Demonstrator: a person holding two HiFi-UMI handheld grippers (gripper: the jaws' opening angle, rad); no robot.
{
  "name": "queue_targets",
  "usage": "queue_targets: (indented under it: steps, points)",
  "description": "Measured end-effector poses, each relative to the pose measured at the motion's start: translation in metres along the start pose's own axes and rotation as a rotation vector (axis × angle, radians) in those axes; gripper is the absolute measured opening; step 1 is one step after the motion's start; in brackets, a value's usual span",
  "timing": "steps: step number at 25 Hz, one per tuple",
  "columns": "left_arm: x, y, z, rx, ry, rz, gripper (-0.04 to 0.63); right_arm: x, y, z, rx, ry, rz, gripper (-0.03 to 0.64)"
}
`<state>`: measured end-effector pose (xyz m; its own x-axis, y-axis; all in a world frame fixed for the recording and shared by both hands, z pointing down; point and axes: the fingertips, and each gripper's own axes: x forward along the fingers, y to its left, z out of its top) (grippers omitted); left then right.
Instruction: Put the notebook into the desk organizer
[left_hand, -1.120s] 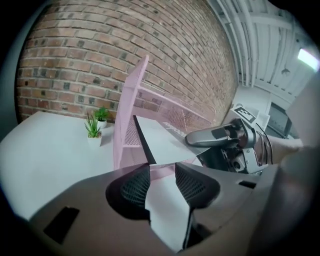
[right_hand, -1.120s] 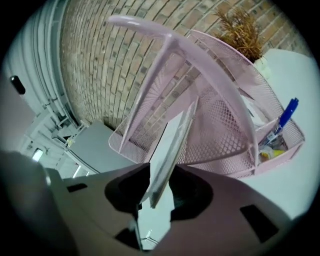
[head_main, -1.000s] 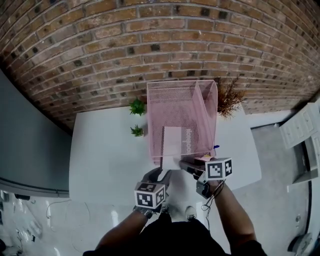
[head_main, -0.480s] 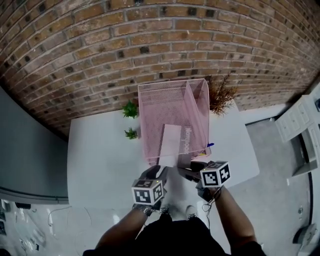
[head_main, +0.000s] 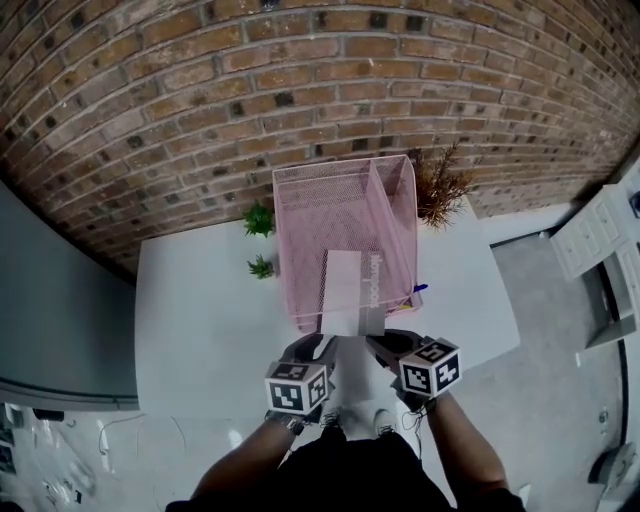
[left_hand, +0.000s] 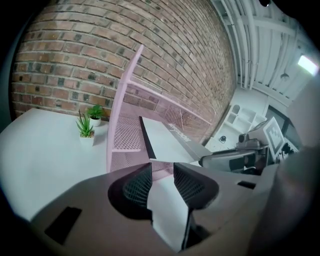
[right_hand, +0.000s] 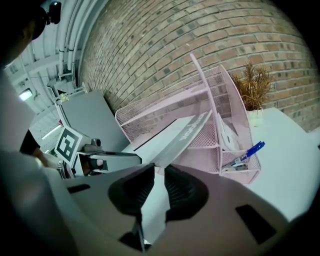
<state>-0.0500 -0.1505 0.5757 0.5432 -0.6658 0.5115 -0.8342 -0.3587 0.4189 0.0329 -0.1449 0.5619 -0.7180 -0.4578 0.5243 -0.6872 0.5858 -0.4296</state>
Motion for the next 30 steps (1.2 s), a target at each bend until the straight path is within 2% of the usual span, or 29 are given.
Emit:
queue_targets:
  steps: [3, 7, 11, 13, 16, 17, 20, 24, 26, 28, 30]
  points:
    - [-0.003, -0.001, -0.003, 0.008, -0.002, -0.006, 0.137, -0.004, 0.000, -0.001, 0.040, -0.021, 0.004, 0.046]
    - [-0.004, -0.001, -0.004, 0.013, -0.004, -0.008, 0.137, -0.009, 0.000, 0.000, 0.150, -0.069, 0.050, 0.051]
    - [-0.006, -0.002, -0.003, 0.017, -0.007, -0.009, 0.137, -0.011, 0.004, 0.003, 0.301, -0.125, 0.144, 0.108]
    - [-0.006, -0.002, -0.003, 0.022, -0.010, -0.007, 0.137, -0.011, 0.003, 0.005, 0.368, -0.150, 0.161, 0.123]
    - [-0.007, -0.002, -0.001, 0.033, -0.013, -0.005, 0.137, -0.010, -0.006, 0.007, 0.436, -0.181, 0.136, 0.100]
    - [-0.008, -0.002, -0.002, 0.036, -0.012, -0.004, 0.137, -0.010, -0.009, 0.008, 0.451, -0.187, 0.127, 0.069]
    - [-0.010, -0.003, -0.003, 0.037, -0.012, -0.001, 0.137, -0.008, -0.009, 0.009, 0.425, -0.182, 0.107, 0.046]
    - [-0.013, -0.001, -0.002, 0.038, -0.018, 0.008, 0.137, -0.008, -0.004, 0.014, 0.244, -0.144, 0.064, 0.035]
    - [-0.014, 0.000, -0.004, 0.034, -0.018, 0.012, 0.137, -0.007, 0.000, 0.014, 0.195, -0.116, 0.064, 0.021]
    - [-0.015, 0.001, -0.005, 0.029, -0.019, 0.015, 0.137, -0.004, 0.000, 0.016, 0.175, -0.104, 0.064, 0.014]
    - [-0.016, 0.002, -0.004, 0.026, -0.023, 0.019, 0.137, -0.001, -0.004, 0.019, 0.199, -0.113, 0.061, 0.015]
